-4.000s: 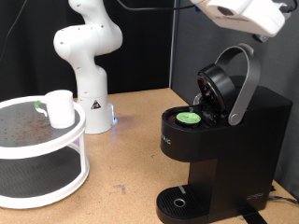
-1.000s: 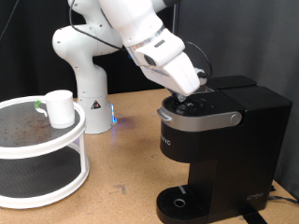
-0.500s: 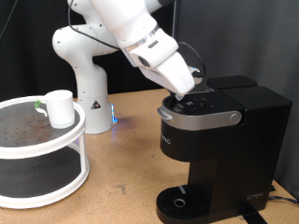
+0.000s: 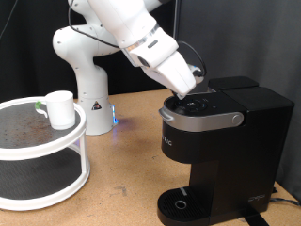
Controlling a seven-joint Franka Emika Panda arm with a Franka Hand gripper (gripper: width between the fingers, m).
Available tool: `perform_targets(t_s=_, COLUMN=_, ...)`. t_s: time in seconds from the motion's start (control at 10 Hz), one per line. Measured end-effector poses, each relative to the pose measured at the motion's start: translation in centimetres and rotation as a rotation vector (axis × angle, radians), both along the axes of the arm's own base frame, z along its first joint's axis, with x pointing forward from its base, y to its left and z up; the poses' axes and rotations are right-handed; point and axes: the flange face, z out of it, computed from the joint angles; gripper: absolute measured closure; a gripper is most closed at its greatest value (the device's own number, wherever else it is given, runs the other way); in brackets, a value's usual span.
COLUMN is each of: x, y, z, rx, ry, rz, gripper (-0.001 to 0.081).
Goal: Make a cup of coffee with the keurig machine
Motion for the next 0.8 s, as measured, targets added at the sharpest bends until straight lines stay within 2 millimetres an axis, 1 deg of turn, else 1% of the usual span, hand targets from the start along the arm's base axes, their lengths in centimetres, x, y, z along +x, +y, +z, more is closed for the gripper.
perform_targets(t_s=0.2, x=-0.4, y=0.0, z=1.5, rx=0.031, ry=-0.011, rz=0.006, gripper=0.0803)
perform_targets(t_s=0.5, x=-1.1, y=-0.2, z=4.9, rx=0.078, ry=-0.03, rz=0.037, gripper=0.0803)
perform_targets(t_s=0.6, x=-1.3, y=-0.3, z=5.4, rx=0.084, ry=-0.031, rz=0.045, gripper=0.0803)
perform_targets(t_s=0.7, x=-1.3, y=-0.2, z=5.2, rx=0.083, ry=-0.028, rz=0.044, gripper=0.0803)
perform_targets(t_s=0.8, x=-1.2, y=-0.3, z=5.1, rx=0.12, ry=-0.026, rz=-0.011, gripper=0.0803)
